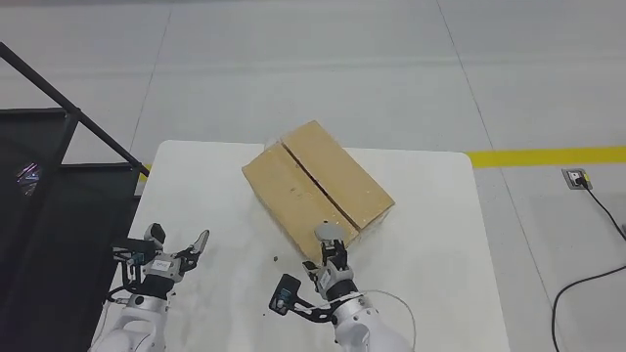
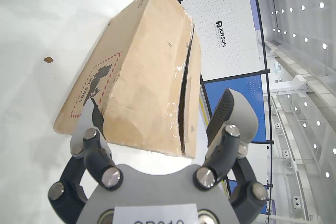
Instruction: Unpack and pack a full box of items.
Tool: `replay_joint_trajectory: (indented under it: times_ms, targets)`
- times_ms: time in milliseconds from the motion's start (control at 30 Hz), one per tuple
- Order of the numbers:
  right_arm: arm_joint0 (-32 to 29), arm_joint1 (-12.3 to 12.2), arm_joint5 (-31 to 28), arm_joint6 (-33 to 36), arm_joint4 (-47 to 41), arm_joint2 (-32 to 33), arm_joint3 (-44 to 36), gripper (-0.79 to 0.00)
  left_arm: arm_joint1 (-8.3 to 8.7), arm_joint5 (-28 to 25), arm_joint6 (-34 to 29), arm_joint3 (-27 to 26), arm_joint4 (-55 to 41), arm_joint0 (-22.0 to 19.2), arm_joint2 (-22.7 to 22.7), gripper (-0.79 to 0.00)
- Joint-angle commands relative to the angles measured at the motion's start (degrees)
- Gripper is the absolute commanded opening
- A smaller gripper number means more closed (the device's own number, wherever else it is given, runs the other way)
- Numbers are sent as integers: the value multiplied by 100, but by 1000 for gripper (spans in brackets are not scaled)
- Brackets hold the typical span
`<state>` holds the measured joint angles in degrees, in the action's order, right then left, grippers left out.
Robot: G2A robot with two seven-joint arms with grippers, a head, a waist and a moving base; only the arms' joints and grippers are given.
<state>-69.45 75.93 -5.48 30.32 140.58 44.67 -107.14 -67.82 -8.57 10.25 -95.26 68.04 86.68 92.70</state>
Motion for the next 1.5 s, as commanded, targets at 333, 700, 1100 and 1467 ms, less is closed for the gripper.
replay_joint_trajectory:
  times_ms: [333, 700, 1100, 1467]
  targets:
    - [-802, -130, -18, -83, 182, 870, -584, 0, -10, -31, -243, -39, 181, -209, -115, 0]
    - [-1231, -169, 175, -313, -7, 1537, -809, 0, -32, 44, -276, 44, 193, -320, -173, 0]
    - [-1955, -285, -568, -2510, -2940, 2831, -1720, 0, -45, 100, -231, 499, 545, -912, -314, 0]
    - [-2175, -341, -1394, -3243, -5028, 3672, -1597, 0, -153, -90, 108, 2010, 1185, -2612, -1172, 0]
